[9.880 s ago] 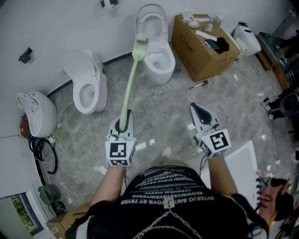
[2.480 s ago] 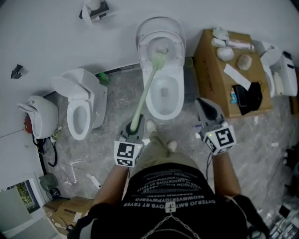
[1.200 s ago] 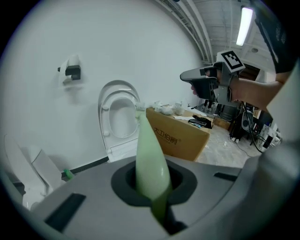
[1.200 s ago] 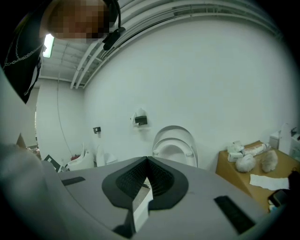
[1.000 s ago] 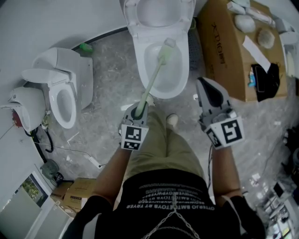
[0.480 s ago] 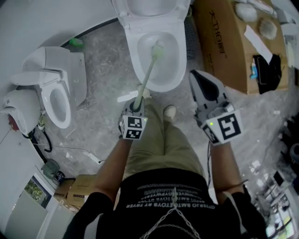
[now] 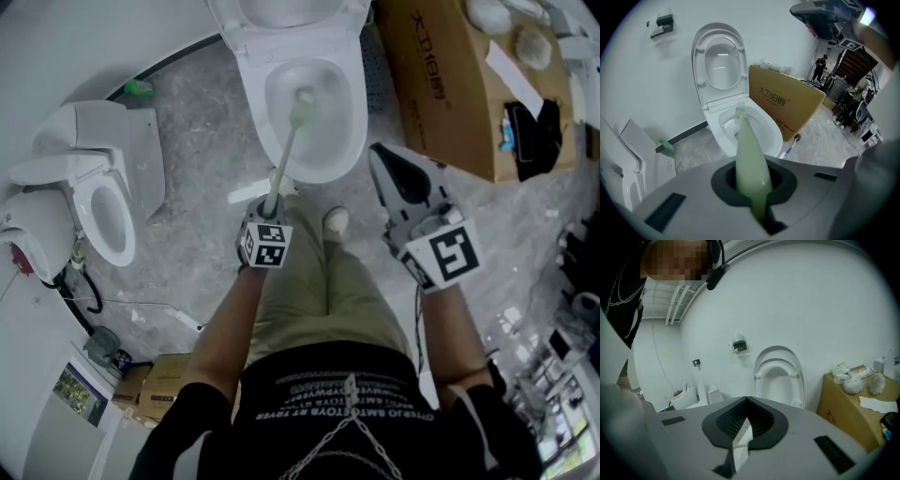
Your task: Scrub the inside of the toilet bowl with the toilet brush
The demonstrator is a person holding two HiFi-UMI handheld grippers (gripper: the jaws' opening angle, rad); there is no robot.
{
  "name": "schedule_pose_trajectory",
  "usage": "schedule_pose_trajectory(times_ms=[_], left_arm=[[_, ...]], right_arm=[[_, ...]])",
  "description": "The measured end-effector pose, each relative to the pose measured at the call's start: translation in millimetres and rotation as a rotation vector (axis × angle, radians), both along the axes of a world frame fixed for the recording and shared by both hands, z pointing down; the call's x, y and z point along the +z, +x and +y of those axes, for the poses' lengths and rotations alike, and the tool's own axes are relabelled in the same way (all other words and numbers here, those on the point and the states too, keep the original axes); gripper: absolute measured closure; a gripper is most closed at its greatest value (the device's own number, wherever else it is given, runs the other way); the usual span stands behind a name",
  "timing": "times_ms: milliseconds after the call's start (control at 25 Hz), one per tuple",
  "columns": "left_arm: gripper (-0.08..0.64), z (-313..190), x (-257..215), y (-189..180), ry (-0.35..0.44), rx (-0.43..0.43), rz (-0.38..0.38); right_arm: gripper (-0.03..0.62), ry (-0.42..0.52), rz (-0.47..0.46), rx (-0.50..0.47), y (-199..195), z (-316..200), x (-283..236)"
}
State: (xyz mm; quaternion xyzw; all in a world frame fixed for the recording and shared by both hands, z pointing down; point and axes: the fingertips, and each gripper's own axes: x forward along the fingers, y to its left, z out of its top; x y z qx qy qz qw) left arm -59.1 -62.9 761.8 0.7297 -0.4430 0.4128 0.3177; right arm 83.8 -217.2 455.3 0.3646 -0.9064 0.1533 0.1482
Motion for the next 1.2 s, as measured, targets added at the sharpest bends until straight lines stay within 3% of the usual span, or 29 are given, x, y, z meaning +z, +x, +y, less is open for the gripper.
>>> schedule_pose_trajectory(times_ms=[520,920,1200], left_arm=[[0.558,9,50,-9,-0.125,-0.019,-0.021],[0.558,16,76,-11,-0.246,-0.006,-0.086],[0.558,13,87,-5,-0.286,0.01,-0.119]], right_arm=[[0.589,-0.024,-0.011,-0.009,-17,-5,15],[0.589,-0.092,-0.042,0.016,-19,1,34],[0.589,-0.113,-0.048,0.036,-15,4,42]])
